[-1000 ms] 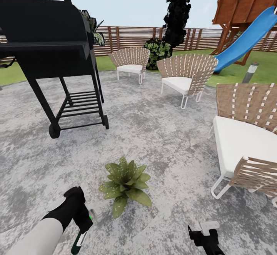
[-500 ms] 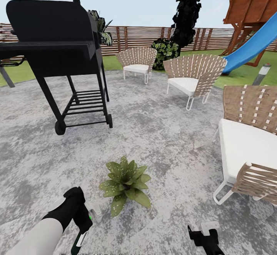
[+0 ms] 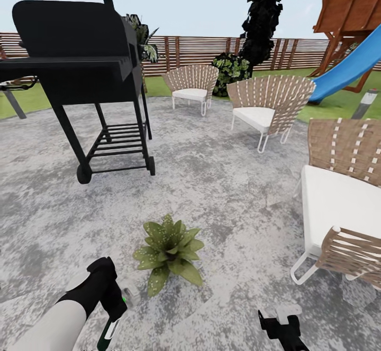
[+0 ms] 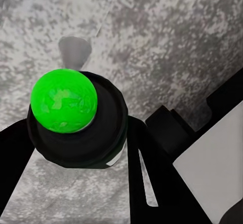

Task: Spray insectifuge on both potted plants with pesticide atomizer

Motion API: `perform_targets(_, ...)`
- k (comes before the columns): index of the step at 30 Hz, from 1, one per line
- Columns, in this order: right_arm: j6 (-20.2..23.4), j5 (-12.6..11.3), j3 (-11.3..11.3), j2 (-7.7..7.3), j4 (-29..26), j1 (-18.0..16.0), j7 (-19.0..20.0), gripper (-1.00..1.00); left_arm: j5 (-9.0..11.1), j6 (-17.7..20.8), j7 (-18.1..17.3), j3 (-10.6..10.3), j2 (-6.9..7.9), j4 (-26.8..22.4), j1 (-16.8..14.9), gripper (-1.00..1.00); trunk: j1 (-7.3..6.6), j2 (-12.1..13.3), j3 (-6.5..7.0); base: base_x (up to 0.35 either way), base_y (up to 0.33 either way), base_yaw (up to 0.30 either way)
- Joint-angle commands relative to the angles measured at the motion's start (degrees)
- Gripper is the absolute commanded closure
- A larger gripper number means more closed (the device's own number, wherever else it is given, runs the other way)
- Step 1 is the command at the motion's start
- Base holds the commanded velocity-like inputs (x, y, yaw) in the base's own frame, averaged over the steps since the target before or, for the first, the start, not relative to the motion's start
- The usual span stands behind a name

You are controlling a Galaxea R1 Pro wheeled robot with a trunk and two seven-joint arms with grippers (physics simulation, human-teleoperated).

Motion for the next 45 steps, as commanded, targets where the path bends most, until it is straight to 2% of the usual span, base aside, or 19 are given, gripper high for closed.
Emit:
perform_targets(1,-0.2,0.6,-0.4,0.01,0.1,0.0,-0.1,-1.0,-0.3,0.5,-0.4,0.2,-0.05,-0.1,0.0,1.0,-0.01,0.0,-0.05,0.0,0.0,0.189)
perform_targets(14,-0.2,0.6,-0.4,0.01,0.0,0.0,-0.1,-1.0,-0.3,0.5,-0.4,0.4,-0.06,-0.1,0.0,1.0,-0.01,0.0,-0.05,0.0,0.0,0.268)
perform_targets(26,-0.1,0.7,-0.3,0.01,0.1,0.0,-0.1,-1.0,-0.3,0.5,-0.4,0.3,-0.25,-0.2,0.0,1.0,-0.01,0.0,-0.05,0.0,-0.175,0.016)
perform_targets(28,-0.1,0.7,-0.3,0.01,0.1,0.0,-0.1,-1.0,-0.3,0.5,-0.5,0.1,-0.96,-0.8,-0.1,1.0,-0.01,0.0,-0.05,0.0,-0.006,0.0)
perform_targets(29,-0.1,0.7,-0.3,0.01,0.1,0.0,-0.1,-1.0,-0.3,0.5,-0.6,0.1,-1.8,-1.5,-0.3,1.0,-0.01,0.0,-0.05,0.0,-0.002,0.0)
perform_targets(30,-0.1,0.7,-0.3,0.01,0.1,0.0,-0.1,-1.0,-0.4,0.6,-0.6,-0.1,-2.82,-2.1,-0.4,1.0,-0.01,0.0,-0.05,0.0,-0.001,0.0)
perform_targets(31,-0.1,0.7,-0.3,0.06,0.1,0.0,-0.1,-1.0,-0.8,1.6,-0.6,-0.3,-5.54,-2.6,-1.0,1.0,-0.01,0.0,-0.05,0.0,0.0,0.0)
perform_targets(33,-0.1,0.7,-0.3,0.09,0.1,0.0,-0.1,-1.0,-1.0,4.3,-0.7,-0.5,-7.17,-2.7,-3.1,1.0,-0.01,0.0,-0.05,0.0,0.0,0.0)
perform_targets(35,-0.1,0.7,-0.3,0.1,0.1,0.0,0.0,-1.0,-1.1,5.1,-0.9,-0.5,-7.96,-2.7,-4.3,1.0,-0.01,0.0,-0.05,0.0,0.0,0.0)
perform_targets(38,-0.1,0.7,-0.3,0.1,0.1,0.0,-0.1,-1.0,-0.9,5.7,-1.1,-0.5,-8.04,-2.7,-6.1,1.0,-0.01,0.0,-0.05,0.0,0.0,0.0)
perform_targets(39,-0.1,0.7,-0.3,0.1,0.1,0.0,-0.1,-1.0,-0.8,6.0,-1.7,-0.5,-8.12,-2.6,-6.8,1.0,-0.01,0.0,-0.05,0.0,0.0,0.0)
perform_targets(41,-0.1,0.7,-0.3,0.1,0.1,0.0,-0.1,-1.0,-1.3,6.2,-5.5,-0.6,-8.68,-2.6,-8.6,1.0,-0.01,0.0,-0.05,0.0,0.0,0.0)
perform_targets(45,-0.1,0.7,-0.3,0.1,0.1,0.0,-0.1,-1.0,-5.7,6.3,-9.7,-0.7,-8.98,-2.6,-10.1,1.0,-0.01,0.0,-0.05,0.0,0.0,0.0)
